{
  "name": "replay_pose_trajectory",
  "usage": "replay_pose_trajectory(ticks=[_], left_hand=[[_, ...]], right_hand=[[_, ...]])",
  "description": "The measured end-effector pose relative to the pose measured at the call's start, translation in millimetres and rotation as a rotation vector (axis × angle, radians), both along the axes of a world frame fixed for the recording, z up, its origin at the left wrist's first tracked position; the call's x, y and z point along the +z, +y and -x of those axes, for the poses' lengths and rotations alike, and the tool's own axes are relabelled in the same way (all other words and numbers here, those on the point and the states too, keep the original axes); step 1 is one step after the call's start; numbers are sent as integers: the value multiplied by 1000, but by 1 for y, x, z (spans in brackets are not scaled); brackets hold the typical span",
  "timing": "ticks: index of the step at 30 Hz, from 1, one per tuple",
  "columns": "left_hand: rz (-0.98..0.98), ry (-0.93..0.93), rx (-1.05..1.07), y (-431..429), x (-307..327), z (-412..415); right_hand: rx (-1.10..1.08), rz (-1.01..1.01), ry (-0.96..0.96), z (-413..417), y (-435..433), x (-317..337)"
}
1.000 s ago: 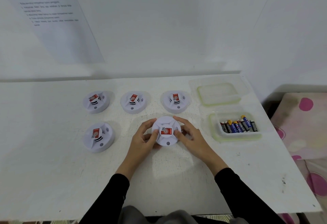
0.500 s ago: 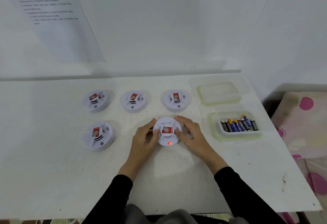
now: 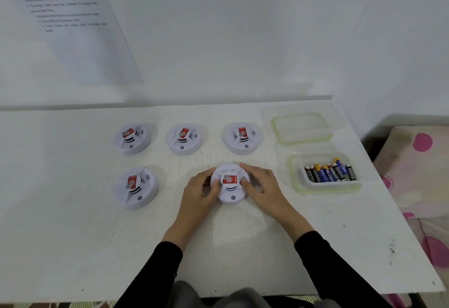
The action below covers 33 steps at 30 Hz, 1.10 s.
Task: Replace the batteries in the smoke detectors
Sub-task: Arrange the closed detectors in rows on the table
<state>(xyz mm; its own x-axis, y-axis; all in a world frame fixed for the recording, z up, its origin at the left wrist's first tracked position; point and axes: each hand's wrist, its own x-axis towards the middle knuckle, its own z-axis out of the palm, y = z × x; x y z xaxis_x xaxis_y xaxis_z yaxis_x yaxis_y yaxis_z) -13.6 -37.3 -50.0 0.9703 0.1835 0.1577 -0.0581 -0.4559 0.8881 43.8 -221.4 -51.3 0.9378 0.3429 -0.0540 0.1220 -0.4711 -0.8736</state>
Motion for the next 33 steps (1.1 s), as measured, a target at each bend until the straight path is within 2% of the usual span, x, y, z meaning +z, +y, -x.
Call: replay_pose_trajectory(ticks=[3, 6, 10, 12, 15, 18, 23, 33], left_hand=[[33, 26, 66, 3, -9, -1], [182, 46, 177, 4, -3, -6], [257, 125, 190, 10, 11, -50], [232, 208, 121, 11, 20, -80], [-4, 347, -3, 5, 27, -117], [-27, 257, -57, 1, 19, -139], [192, 247, 11, 4, 10, -145], [296, 173, -71, 17, 0, -136]], right_hand=[[0, -10, 1, -2, 1, 0], [-133, -151, 101, -13, 1, 10], [-318, -119, 11, -59, -2, 19], [-315, -74, 36, -80, 3, 25], [-231, 1, 126, -103, 10, 25], [-166, -56, 159, -115, 12, 15], [-144, -222, 159, -116, 11, 18], [-100, -251, 69, -109, 13, 15]])
